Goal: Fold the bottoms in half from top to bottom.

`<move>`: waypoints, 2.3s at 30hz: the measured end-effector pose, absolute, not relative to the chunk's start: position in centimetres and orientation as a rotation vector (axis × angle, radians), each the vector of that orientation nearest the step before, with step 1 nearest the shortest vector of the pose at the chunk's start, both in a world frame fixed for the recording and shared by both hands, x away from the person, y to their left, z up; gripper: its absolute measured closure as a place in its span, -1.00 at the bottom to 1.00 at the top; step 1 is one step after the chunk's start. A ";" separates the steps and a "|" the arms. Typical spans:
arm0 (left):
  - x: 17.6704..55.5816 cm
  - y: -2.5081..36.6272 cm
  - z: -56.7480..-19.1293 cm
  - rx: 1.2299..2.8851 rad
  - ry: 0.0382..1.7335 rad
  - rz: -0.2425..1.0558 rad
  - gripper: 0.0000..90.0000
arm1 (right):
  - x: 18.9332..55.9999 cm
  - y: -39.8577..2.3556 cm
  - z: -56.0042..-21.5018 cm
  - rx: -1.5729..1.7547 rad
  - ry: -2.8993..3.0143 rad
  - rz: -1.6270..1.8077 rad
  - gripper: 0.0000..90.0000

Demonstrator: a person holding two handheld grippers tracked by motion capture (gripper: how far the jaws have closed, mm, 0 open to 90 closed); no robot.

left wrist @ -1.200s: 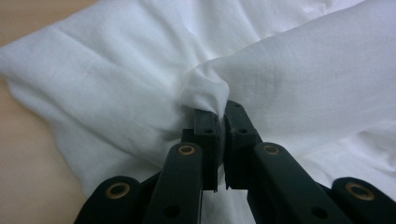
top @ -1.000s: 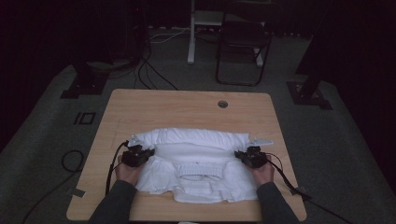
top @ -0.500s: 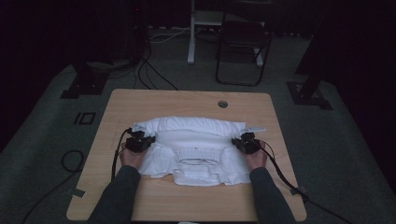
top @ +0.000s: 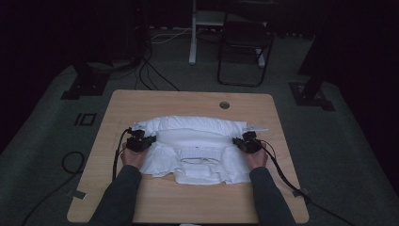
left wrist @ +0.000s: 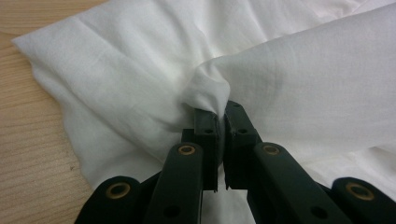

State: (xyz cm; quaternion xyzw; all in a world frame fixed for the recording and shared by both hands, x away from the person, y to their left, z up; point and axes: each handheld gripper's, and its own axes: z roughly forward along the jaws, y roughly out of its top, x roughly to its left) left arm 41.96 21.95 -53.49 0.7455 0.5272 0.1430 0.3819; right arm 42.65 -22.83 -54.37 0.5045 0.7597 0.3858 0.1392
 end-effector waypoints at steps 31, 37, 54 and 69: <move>33.8 24.5 -44.9 1.669 1.107 0.326 0.94 | 34.9 -27.1 -45.2 1.205 1.930 1.458 0.98; 32.8 25.2 -45.5 1.691 1.101 0.326 0.34 | 32.5 -27.9 -47.0 1.192 1.979 1.493 0.22; 38.0 15.6 -46.7 1.885 1.089 0.292 0.38 | 37.9 -18.7 -47.4 1.173 2.146 1.346 0.21; 35.0 14.6 -52.3 2.001 1.094 0.252 0.41 | 34.8 -17.5 -52.4 1.116 2.273 1.164 0.22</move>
